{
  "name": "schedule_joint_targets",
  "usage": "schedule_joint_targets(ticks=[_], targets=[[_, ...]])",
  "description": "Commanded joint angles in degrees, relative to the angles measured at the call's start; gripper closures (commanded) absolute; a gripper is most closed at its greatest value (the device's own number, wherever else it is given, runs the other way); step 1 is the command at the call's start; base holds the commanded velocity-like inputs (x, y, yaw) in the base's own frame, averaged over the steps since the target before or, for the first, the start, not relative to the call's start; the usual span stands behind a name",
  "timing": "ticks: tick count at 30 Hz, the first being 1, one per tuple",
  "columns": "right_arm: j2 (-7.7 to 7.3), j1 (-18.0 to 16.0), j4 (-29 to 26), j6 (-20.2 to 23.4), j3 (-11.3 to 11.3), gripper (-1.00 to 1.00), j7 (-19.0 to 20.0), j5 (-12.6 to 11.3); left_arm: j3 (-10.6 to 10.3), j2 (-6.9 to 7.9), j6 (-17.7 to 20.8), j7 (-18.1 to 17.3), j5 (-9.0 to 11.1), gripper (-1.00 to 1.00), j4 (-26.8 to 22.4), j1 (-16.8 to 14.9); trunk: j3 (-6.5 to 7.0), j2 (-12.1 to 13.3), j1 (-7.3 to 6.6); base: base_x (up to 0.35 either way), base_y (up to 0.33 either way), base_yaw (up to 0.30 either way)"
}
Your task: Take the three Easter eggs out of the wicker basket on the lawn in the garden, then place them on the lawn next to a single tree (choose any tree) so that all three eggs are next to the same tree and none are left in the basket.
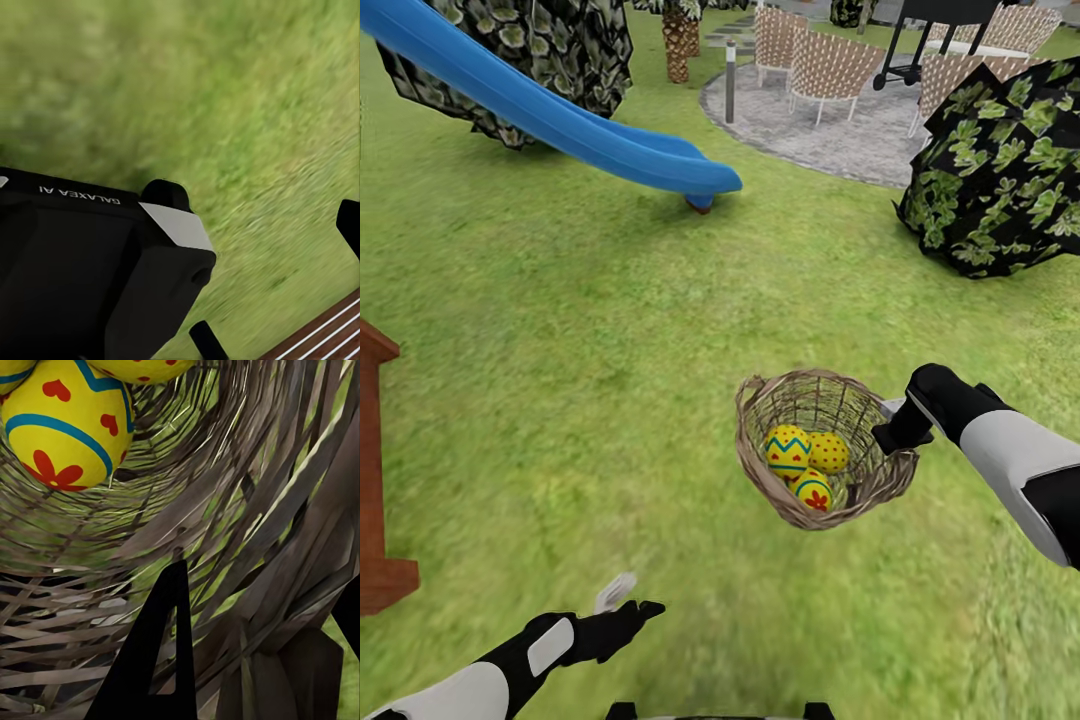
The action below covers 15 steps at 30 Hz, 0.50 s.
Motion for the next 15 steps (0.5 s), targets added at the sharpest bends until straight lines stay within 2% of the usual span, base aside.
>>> schedule_joint_targets(ticks=[1, 15], targets=[[-0.02, -0.03, -0.09, 0.22, 0.04, 1.0, 0.51, 0.22, -0.2, 0.04, 0.25, -0.09, 0.34, -1.0, -0.03, -0.02, -0.04, -0.04, -0.02, -0.28, 0.161, 0.0], [-0.11, -0.03, -0.09, 0.13, 0.04, 1.0, 0.51, 0.22, -0.2, 0.01, 0.25, -0.09, 0.34, -1.0, -0.03, -0.02, -0.04, -0.04, -0.02, -0.296, 0.138, 0.0]])
